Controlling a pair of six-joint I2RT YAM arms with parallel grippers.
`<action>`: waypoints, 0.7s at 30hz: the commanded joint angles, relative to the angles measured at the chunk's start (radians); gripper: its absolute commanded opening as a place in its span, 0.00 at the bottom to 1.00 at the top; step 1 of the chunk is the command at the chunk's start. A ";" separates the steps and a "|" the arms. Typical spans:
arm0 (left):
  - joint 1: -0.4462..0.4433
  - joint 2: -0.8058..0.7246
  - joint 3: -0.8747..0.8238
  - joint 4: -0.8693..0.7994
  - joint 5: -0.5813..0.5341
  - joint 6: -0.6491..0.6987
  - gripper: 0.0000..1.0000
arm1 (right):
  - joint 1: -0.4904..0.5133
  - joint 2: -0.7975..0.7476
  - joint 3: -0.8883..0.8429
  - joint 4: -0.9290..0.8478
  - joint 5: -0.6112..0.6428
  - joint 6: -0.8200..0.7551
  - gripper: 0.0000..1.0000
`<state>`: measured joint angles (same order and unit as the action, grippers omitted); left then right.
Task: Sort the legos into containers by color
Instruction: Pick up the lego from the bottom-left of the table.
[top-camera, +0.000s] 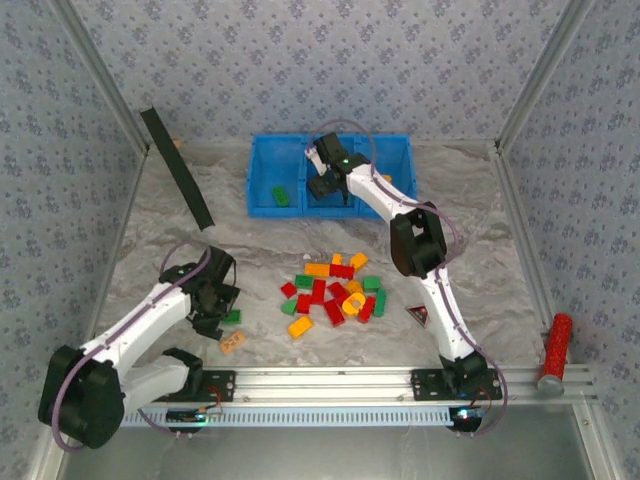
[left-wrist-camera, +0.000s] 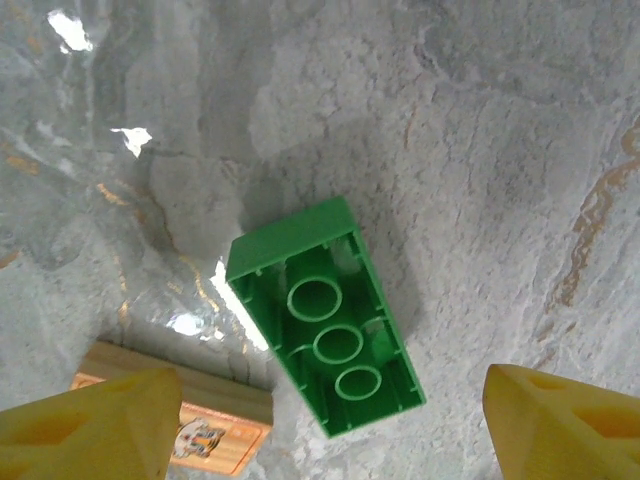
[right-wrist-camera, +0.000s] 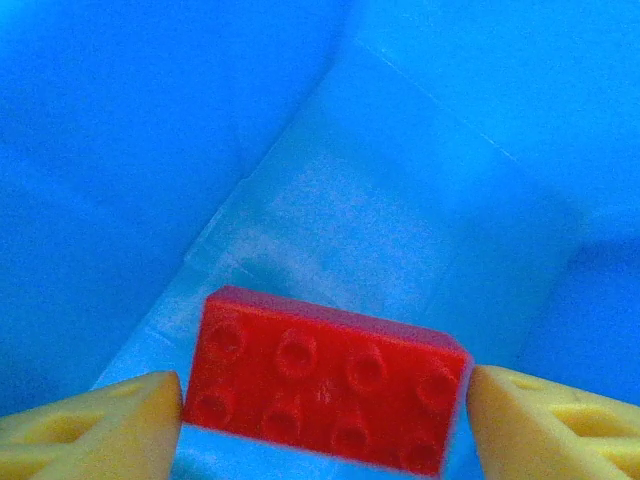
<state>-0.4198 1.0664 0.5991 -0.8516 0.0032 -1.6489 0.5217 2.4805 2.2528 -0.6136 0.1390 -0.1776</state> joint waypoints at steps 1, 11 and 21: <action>0.011 0.019 0.008 0.026 -0.017 0.016 0.79 | 0.004 0.014 0.030 -0.040 0.004 -0.002 0.80; 0.045 0.034 -0.012 0.052 -0.017 0.041 0.79 | 0.003 -0.016 0.030 -0.062 0.015 0.005 0.82; 0.050 0.098 -0.018 0.094 0.003 0.071 0.78 | -0.001 -0.138 -0.015 -0.078 0.018 0.016 0.79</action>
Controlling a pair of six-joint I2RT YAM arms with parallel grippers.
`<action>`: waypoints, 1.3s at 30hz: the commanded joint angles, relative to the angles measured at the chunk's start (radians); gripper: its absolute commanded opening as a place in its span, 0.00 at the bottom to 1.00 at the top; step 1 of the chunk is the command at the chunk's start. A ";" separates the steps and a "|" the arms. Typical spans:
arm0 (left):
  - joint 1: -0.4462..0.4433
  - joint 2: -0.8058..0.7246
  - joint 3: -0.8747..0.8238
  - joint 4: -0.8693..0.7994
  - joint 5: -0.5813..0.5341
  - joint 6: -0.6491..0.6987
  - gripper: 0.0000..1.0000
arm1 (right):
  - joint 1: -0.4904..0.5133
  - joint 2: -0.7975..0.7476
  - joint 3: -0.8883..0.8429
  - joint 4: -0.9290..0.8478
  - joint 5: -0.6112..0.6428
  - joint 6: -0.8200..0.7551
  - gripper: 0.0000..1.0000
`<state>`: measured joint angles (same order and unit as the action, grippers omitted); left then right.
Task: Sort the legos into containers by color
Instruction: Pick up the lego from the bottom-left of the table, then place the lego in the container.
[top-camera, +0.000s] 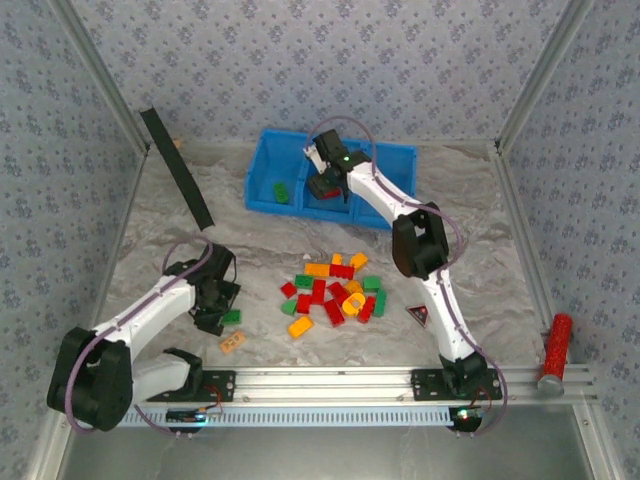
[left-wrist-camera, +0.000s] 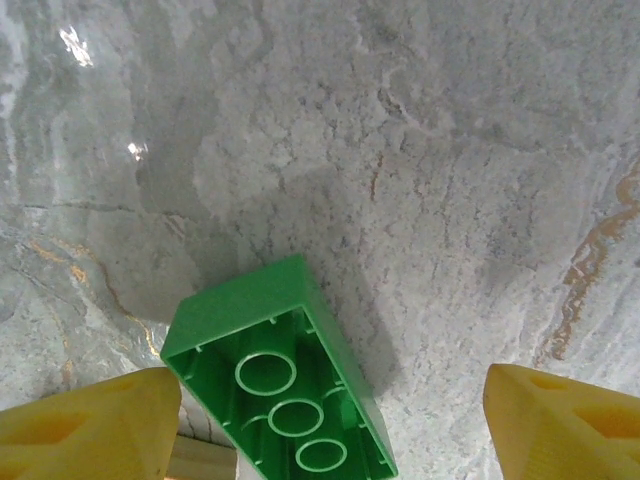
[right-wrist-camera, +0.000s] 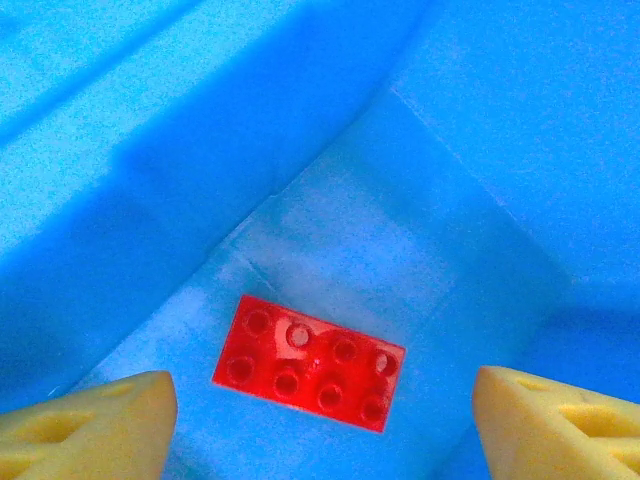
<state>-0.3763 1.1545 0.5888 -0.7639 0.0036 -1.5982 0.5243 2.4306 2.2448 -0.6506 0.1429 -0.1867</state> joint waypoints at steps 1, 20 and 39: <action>0.006 0.015 -0.009 0.009 0.003 0.023 0.78 | -0.003 -0.096 -0.011 -0.044 0.024 0.036 0.79; 0.017 0.074 -0.055 0.062 0.035 0.067 0.27 | -0.042 -0.417 -0.311 -0.184 -0.033 0.325 0.77; 0.030 0.335 0.496 0.013 -0.025 0.493 0.15 | 0.102 -0.872 -1.138 -0.115 -0.276 0.883 0.73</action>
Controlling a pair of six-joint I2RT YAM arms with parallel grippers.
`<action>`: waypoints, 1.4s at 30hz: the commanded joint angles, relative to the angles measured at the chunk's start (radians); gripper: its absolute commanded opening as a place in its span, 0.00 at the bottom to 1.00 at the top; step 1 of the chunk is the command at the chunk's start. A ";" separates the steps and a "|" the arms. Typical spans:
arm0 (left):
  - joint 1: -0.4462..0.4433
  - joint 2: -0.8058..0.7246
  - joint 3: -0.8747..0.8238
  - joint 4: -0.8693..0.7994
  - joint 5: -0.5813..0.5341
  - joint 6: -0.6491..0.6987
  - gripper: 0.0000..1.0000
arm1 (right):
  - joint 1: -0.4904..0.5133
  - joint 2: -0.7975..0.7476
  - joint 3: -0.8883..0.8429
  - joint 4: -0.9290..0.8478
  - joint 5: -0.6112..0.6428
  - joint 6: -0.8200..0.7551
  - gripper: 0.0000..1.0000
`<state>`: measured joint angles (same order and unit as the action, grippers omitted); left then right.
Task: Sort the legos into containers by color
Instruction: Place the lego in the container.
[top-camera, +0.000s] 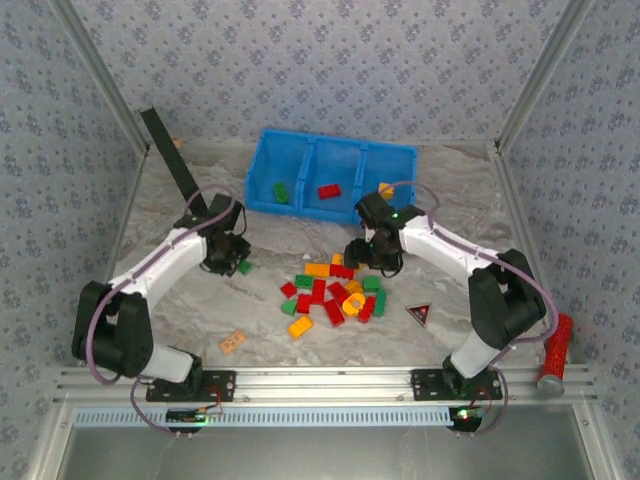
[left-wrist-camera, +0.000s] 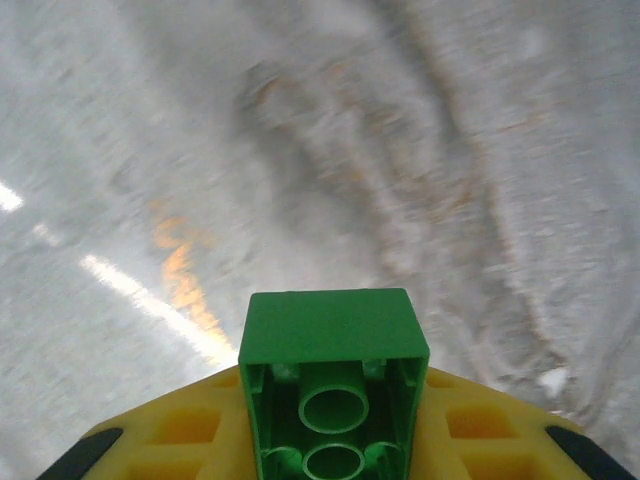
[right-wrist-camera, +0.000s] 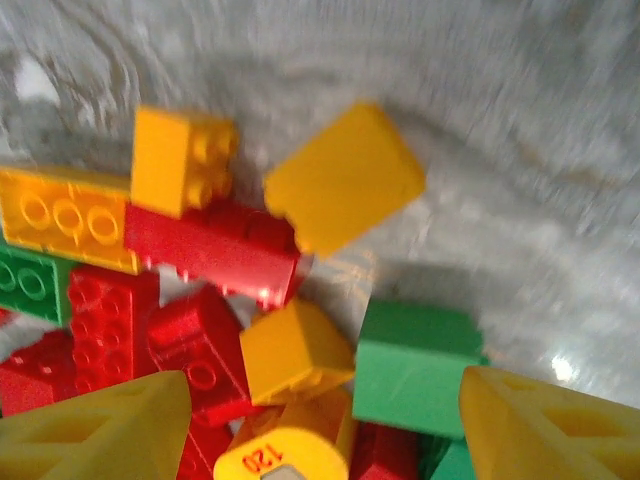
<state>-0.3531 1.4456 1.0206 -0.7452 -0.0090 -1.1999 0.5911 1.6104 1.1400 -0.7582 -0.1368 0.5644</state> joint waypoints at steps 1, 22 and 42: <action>0.006 0.059 0.086 -0.002 -0.003 0.106 0.15 | 0.050 -0.063 -0.043 -0.015 0.019 0.149 0.73; 0.019 0.563 0.760 0.072 -0.003 0.272 0.13 | 0.112 -0.439 -0.290 -0.154 0.077 0.460 0.66; 0.080 0.886 1.100 0.008 0.038 0.291 0.14 | 0.341 -0.307 -0.317 -0.105 0.118 0.647 0.59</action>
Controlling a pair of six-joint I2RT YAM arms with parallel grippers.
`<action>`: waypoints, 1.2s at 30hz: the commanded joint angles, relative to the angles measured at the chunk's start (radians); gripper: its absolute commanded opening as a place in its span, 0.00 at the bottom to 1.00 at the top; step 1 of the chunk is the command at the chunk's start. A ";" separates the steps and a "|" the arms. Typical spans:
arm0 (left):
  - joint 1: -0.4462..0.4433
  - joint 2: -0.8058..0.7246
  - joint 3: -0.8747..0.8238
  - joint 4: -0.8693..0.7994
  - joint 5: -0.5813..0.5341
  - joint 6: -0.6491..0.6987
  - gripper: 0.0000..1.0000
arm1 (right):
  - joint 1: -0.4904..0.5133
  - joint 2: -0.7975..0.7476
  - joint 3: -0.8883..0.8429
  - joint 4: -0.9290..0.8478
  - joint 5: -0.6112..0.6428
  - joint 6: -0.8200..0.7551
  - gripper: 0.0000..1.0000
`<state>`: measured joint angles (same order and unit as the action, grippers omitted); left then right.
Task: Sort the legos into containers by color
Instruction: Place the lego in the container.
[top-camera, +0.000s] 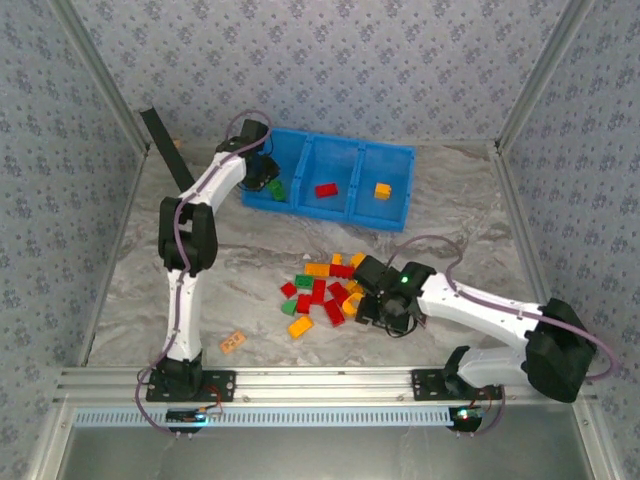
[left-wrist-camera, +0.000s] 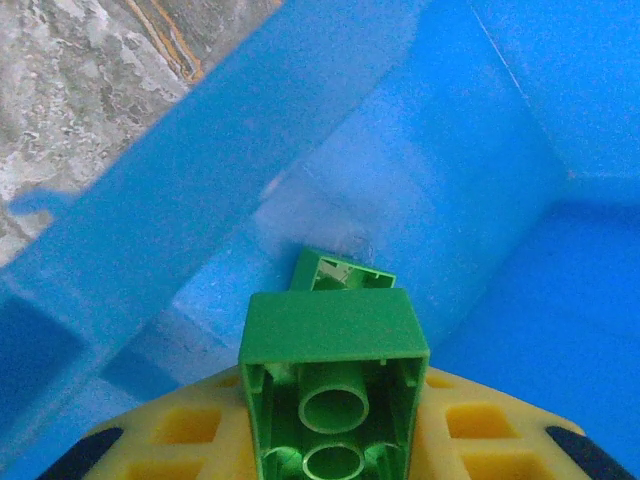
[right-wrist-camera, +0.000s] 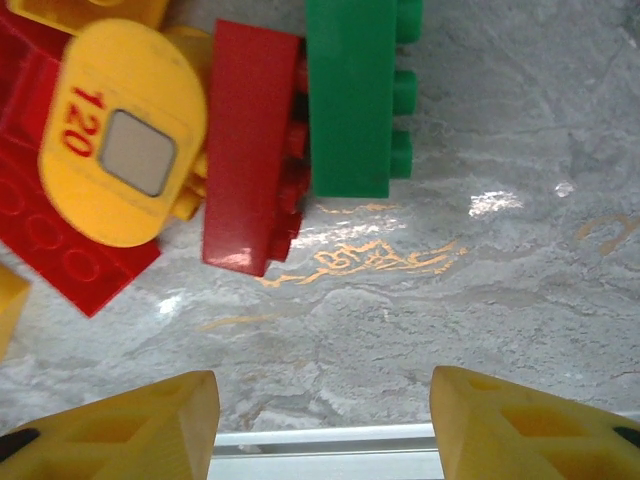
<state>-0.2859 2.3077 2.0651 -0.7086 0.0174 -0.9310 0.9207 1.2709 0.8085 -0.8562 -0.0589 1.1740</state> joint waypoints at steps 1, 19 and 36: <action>0.014 0.034 0.069 -0.033 0.018 0.020 0.14 | 0.016 0.049 0.015 0.007 0.036 0.035 0.59; 0.013 0.119 0.197 -0.073 0.058 0.026 0.17 | -0.020 0.200 0.046 0.107 -0.003 -0.102 0.59; 0.008 0.164 0.273 -0.142 0.052 0.041 0.26 | -0.090 0.261 0.052 0.131 0.033 -0.222 0.53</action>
<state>-0.2806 2.4516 2.3054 -0.8059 0.0635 -0.9089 0.8474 1.5055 0.8490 -0.7200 -0.0635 0.9848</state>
